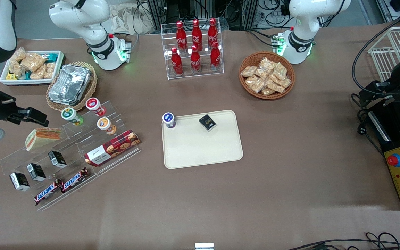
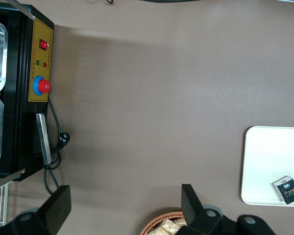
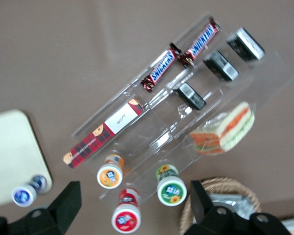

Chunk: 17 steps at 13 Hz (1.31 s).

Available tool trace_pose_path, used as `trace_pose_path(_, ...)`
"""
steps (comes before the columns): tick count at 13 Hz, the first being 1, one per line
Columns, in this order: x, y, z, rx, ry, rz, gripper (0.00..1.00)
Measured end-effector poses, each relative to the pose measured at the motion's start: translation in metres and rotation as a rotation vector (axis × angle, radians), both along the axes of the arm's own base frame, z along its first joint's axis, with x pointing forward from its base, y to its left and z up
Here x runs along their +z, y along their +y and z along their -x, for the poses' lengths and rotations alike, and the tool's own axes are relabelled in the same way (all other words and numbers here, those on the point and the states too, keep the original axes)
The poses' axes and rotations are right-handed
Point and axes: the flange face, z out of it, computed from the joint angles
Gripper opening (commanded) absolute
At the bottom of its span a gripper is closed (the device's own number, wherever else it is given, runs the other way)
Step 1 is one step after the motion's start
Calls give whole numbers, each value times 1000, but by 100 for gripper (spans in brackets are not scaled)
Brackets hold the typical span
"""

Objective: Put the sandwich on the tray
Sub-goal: 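Move the right gripper over the plastic-wrapped sandwich in the acrylic rack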

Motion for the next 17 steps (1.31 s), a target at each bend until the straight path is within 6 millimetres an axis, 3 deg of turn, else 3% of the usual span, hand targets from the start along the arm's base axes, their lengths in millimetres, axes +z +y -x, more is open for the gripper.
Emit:
trace_pose_path(3, -1, -7, 0, -172, -1, 6, 99)
trace_pose_path(6, -1, -34, 0, -410, -15, 76, 99)
trace_pose_path(9, -14, -43, -7, -629, -19, 137, 99)
trace_pose_path(10, -22, -51, -10, -731, -21, 146, 99)
trace_pose_path(12, -45, -86, -19, -912, -24, 161, 99)
trace_pose_path(15, -96, -136, -25, -1089, 29, 183, 99)
trace_pose_path(17, -124, -147, -23, -1142, 31, 174, 99)
